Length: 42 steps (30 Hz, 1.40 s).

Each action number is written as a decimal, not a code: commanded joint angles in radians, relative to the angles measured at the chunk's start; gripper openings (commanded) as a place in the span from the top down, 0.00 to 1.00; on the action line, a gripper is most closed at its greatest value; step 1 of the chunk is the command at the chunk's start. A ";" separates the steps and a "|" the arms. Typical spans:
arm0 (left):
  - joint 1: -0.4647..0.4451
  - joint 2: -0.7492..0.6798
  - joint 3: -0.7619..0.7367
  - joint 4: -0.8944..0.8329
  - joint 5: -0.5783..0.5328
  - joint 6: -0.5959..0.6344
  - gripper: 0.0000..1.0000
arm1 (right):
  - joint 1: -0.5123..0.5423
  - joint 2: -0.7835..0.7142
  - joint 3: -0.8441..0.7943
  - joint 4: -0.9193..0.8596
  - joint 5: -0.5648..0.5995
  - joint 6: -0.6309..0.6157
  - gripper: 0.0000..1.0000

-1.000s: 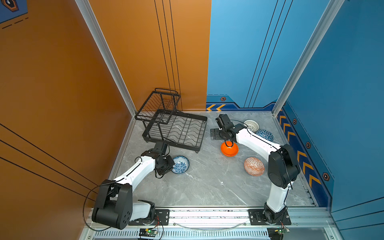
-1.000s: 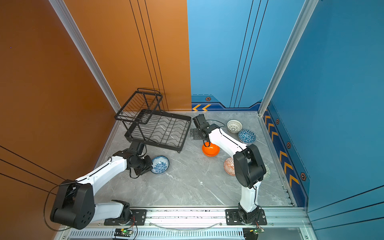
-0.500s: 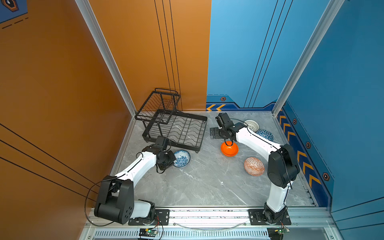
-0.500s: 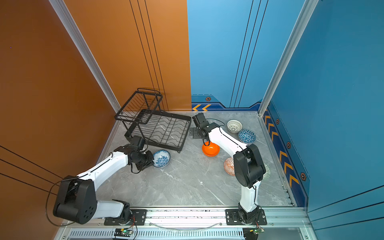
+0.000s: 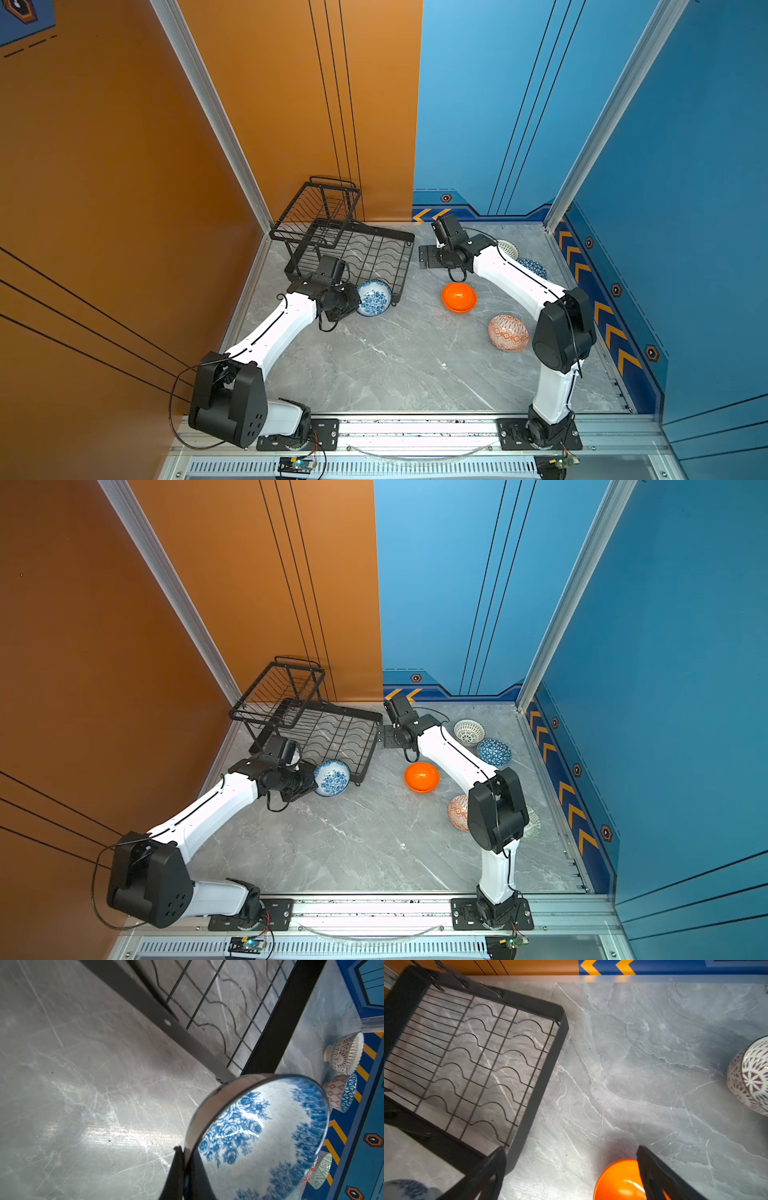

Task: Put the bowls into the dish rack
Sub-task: 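Lift the bowl toward the right gripper while the right gripper approaches, then grasp the bowl rim with the right gripper while the left gripper releases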

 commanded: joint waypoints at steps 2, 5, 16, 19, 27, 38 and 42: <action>-0.019 0.025 0.096 0.098 -0.168 0.011 1.00 | -0.022 0.038 0.215 -0.181 -0.065 0.115 0.03; -0.033 0.058 0.150 0.180 -0.290 0.022 1.00 | -0.048 0.074 0.336 -0.244 -0.155 0.236 0.05; -0.168 0.272 0.309 0.618 -0.611 0.329 1.00 | -0.057 0.143 0.524 -0.242 -0.361 0.570 0.08; -0.198 0.300 0.325 0.659 -0.617 0.367 1.00 | -0.064 0.148 0.530 -0.228 -0.388 0.639 0.09; -0.298 0.330 0.278 0.845 -0.688 0.572 1.00 | -0.083 0.186 0.504 -0.150 -0.476 0.819 0.15; -0.343 0.349 0.282 0.895 -0.757 0.666 1.00 | -0.087 0.221 0.500 -0.043 -0.495 0.979 0.27; -0.365 0.353 0.279 0.910 -0.791 0.730 1.00 | -0.086 0.232 0.500 -0.024 -0.482 1.019 0.35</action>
